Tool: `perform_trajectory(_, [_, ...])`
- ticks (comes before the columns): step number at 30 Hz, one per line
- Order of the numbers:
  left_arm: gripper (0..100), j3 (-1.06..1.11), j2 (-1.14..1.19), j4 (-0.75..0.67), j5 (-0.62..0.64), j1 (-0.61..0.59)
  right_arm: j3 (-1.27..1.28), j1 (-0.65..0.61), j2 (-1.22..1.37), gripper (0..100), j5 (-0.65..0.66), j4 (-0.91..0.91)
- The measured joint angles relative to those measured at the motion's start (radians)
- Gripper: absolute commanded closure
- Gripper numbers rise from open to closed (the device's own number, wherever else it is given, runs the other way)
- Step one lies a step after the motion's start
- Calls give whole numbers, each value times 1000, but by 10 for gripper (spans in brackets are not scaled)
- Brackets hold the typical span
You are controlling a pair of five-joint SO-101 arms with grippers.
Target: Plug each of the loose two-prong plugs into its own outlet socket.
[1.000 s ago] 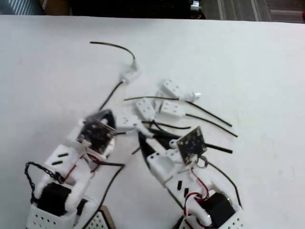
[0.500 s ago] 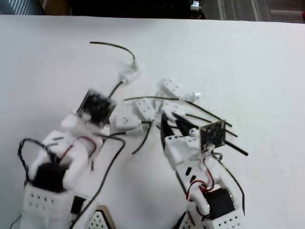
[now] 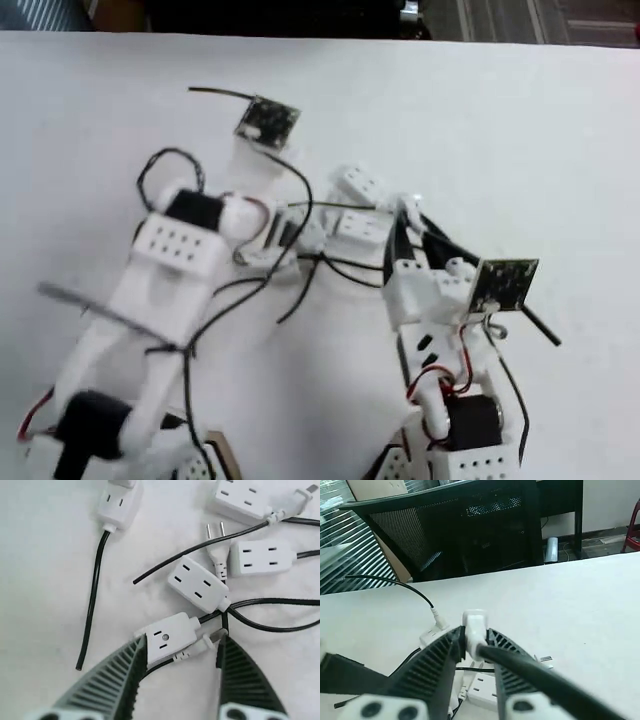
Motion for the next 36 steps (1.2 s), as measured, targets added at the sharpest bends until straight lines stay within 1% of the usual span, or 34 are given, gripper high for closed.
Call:
perform_trajectory(5, [762,-180,269,28,143,0,0,0,0,981,0,0])
perform_trajectory(9, [762,-361,473,115,242,6,0,0,0,981,0,0])
perform_trajectory(13, [762,-560,652,216,305,29,0,0,0,981,0,0])
perform_trajectory(21, [762,-918,933,382,384,58,0,0,0,981,0,0])
perform_trajectory(31, [768,-1215,1166,514,393,60,0,0,0,981,0,0])
perform_trajectory(33, [802,-1275,1192,551,393,60,0,0,0,981,0,0])
perform_trajectory(36, [928,-1358,1221,608,394,61,0,0,0,981,0,0])
